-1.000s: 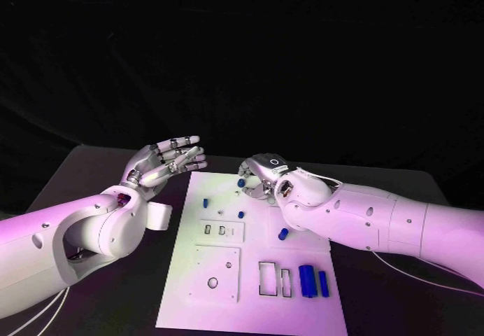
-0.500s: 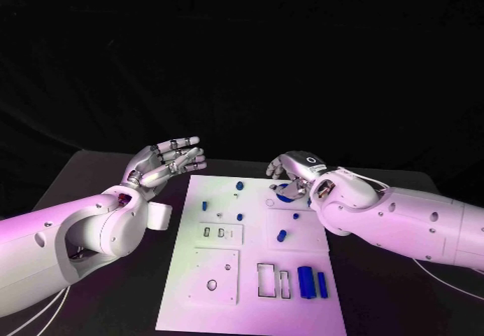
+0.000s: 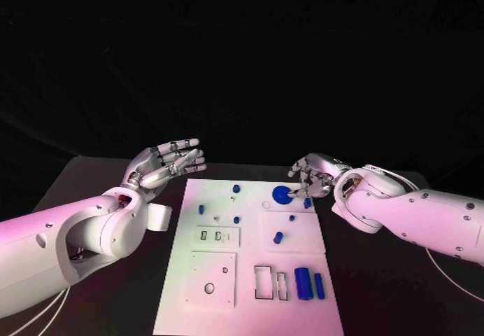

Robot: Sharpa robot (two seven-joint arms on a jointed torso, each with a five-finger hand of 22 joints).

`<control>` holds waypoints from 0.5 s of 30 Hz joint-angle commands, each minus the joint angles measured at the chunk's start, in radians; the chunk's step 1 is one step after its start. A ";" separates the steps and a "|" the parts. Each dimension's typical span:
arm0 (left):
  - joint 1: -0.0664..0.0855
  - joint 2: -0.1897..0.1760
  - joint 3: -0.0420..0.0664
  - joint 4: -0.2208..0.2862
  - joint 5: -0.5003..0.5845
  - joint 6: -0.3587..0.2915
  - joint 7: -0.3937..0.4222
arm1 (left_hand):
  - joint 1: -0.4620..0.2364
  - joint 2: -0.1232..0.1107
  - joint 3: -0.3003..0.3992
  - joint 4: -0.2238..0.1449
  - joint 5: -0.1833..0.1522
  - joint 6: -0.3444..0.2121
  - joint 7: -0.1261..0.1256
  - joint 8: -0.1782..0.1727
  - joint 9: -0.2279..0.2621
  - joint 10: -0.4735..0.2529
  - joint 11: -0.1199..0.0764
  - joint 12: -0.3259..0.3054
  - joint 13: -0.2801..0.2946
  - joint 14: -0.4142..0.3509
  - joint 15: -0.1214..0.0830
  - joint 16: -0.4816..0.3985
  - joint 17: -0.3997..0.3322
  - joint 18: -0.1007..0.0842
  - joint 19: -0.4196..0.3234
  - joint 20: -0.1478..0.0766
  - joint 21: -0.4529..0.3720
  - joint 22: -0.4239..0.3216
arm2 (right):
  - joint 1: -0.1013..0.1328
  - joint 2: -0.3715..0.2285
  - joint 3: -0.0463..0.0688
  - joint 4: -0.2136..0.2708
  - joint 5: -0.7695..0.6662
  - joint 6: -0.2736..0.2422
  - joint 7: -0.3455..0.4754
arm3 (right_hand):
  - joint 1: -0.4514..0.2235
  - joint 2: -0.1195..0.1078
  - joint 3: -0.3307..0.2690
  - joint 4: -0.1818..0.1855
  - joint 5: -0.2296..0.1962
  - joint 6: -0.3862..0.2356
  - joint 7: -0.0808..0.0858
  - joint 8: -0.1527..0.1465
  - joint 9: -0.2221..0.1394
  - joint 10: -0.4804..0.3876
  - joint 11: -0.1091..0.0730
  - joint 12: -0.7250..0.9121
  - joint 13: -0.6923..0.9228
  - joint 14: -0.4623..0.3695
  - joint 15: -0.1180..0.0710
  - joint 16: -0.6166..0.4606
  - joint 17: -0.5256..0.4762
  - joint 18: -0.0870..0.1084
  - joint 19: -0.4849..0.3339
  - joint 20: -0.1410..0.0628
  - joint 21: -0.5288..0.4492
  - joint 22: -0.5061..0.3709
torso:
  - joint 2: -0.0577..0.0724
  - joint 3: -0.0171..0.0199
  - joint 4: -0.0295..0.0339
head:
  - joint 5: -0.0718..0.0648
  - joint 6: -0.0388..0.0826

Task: Assemble the parts on the task board

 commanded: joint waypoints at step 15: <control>0.001 0.002 0.001 0.001 0.001 0.008 0.022 | 0.003 -0.001 0.006 -0.001 -0.003 0.012 0.109 -0.004 0.000 0.008 -0.001 -0.006 0.000 0.006 -0.001 -0.004 0.001 0.012 0.011 0.000 -0.001 -0.001 | -0.018 0.051 0.000 -0.051 0.043 0.076 -0.011 | 0.002 0.026 0.033 -0.006 0.000 -0.006 0.000 0.061 0.019 0.180 0.004 0.474 0.499 0.065 0.001 0.105 0.217 -0.024 0.050 0.004 0.059 0.081 | 0.003 -0.0022 0.0002 | 0.003 -0.008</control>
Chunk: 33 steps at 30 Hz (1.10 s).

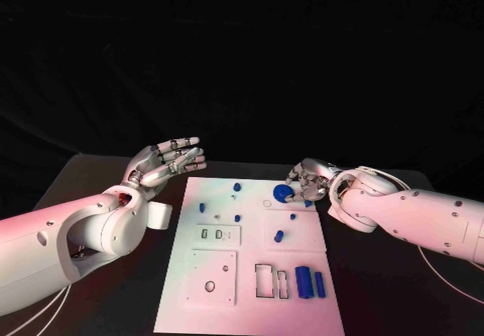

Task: Assemble the parts on the task board

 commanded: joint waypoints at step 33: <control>0.001 -0.001 0.001 0.002 0.001 0.014 0.017 | 0.003 0.000 0.010 -0.002 -0.003 0.010 0.109 -0.004 0.000 0.011 -0.002 -0.007 0.000 0.007 -0.001 -0.005 0.002 0.013 0.012 -0.001 -0.001 -0.002 | -0.016 0.054 0.000 -0.050 -0.041 0.001 -0.024 | 0.024 0.031 0.123 -0.003 0.003 0.014 0.001 0.013 -0.012 0.053 0.003 0.101 0.118 0.080 0.006 0.053 0.147 -0.020 0.031 0.005 0.041 0.118 | 0.001 0.0015 -0.0008 | 0.006 -0.011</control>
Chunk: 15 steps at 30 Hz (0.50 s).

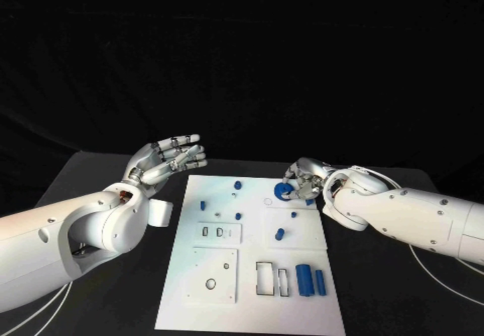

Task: Assemble the parts on the task board

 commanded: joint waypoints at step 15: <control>0.001 0.001 0.001 0.003 0.001 0.016 0.010 | 0.003 0.000 0.005 0.002 -0.003 0.007 0.109 -0.004 0.000 0.007 0.002 -0.004 0.000 0.007 -0.001 -0.005 0.002 0.013 0.007 0.000 -0.001 -0.001 | -0.009 0.002 -0.001 0.013 -0.111 -0.006 -0.023 | -0.015 -0.053 0.306 -0.043 0.001 0.095 -0.031 0.065 0.025 0.035 -0.023 0.031 0.039 0.084 -0.017 0.013 0.162 -0.024 0.025 -0.018 0.031 0.152 | 0.000 0.0005 -0.0006 | -0.004 -0.007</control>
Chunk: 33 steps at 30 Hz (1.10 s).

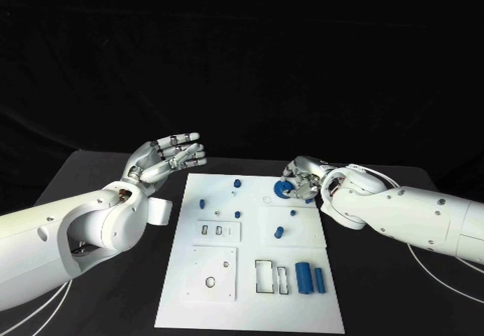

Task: Assemble the parts on the task board

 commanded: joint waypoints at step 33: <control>0.001 0.014 0.001 0.000 0.001 0.020 0.007 | 0.001 0.000 0.007 0.001 -0.003 0.006 0.109 -0.005 0.000 0.008 0.002 -0.005 0.000 0.007 -0.001 -0.006 0.001 0.013 0.009 0.001 -0.001 -0.002 | -0.020 0.167 -0.003 0.088 -0.347 -0.178 -0.045 | -0.076 -0.033 0.126 -0.071 -0.001 0.029 -0.030 0.071 0.070 0.023 -0.006 0.013 0.031 0.084 -0.012 0.006 0.171 -0.024 0.054 -0.012 0.052 0.203 | 0.002 -0.0018 0.0026 | 0.003 0.012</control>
